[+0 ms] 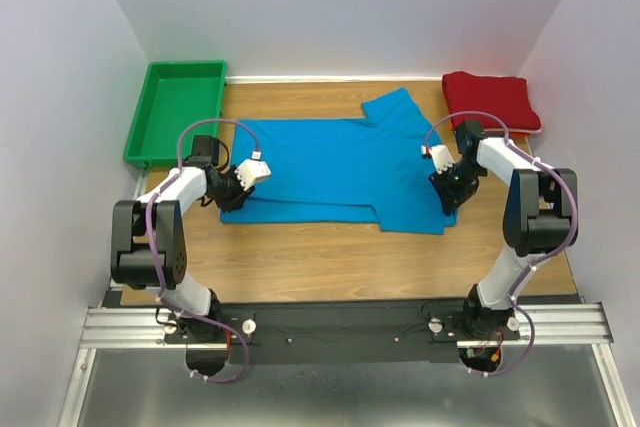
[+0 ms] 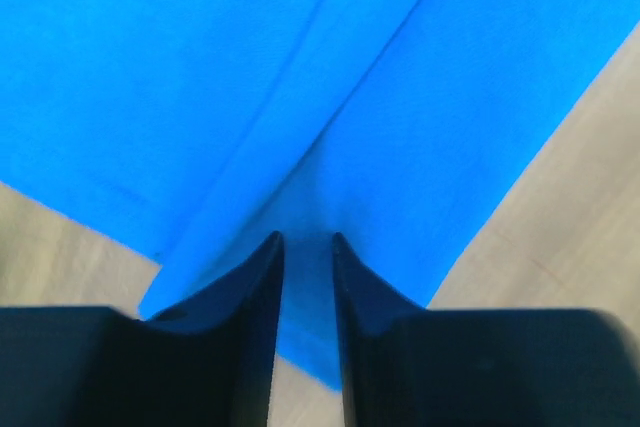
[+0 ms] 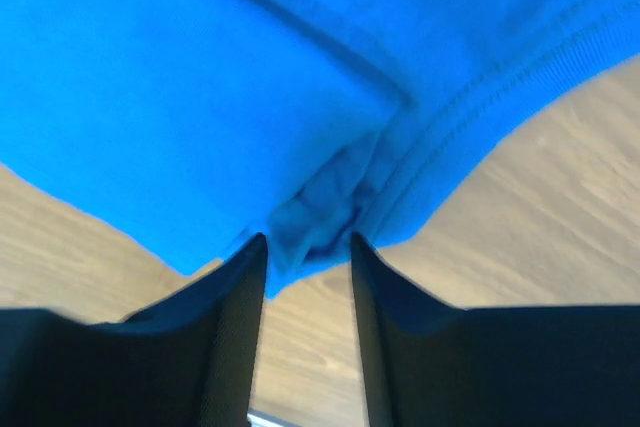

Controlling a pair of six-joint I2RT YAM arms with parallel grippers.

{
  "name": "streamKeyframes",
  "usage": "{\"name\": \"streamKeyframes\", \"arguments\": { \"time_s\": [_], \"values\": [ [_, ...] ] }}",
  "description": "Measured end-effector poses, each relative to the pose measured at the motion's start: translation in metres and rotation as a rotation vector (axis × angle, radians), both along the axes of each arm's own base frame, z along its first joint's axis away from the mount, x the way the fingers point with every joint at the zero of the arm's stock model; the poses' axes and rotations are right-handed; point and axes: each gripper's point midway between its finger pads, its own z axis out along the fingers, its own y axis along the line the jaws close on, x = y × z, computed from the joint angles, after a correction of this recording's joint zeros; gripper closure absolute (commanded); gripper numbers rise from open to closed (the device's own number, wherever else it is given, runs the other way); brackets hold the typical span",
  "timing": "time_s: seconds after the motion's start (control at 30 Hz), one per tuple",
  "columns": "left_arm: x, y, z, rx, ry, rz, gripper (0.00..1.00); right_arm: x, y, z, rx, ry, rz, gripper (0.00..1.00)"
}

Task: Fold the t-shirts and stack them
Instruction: Fold the tshirt

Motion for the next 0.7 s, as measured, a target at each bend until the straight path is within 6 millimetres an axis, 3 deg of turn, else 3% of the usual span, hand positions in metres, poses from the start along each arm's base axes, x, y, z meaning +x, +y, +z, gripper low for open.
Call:
{"name": "streamKeyframes", "arguments": {
  "time_s": [0.13,0.2,0.27,0.37,0.5,0.6,0.7],
  "values": [
    [0.0,-0.016,0.031,-0.007,-0.052,-0.068,0.53,-0.005,0.002,0.018,0.008,-0.015,-0.044,0.49],
    [0.008,-0.039,0.056,-0.025,-0.132,-0.143,0.52,-0.01,0.006,0.028,0.028,-0.018,-0.061,0.49],
    [0.008,-0.083,0.082,-0.062,-0.221,-0.266,0.52,-0.018,0.01,0.034,0.05,-0.002,-0.077,0.5],
    [-0.006,-0.15,0.097,-0.13,-0.282,-0.449,0.51,-0.031,0.015,0.03,0.072,0.044,-0.096,0.51],
    [-0.039,-0.236,0.088,-0.199,-0.28,-0.68,0.52,-0.054,0.021,0.014,0.099,0.155,-0.113,0.54],
    [-0.057,-0.277,0.068,-0.217,-0.261,-0.786,0.52,-0.065,0.025,0.0,0.113,0.23,-0.128,0.55],
    [-0.074,-0.303,0.051,-0.224,-0.252,-0.861,0.52,-0.071,0.027,-0.006,0.118,0.273,-0.145,0.56]
  ]
}}
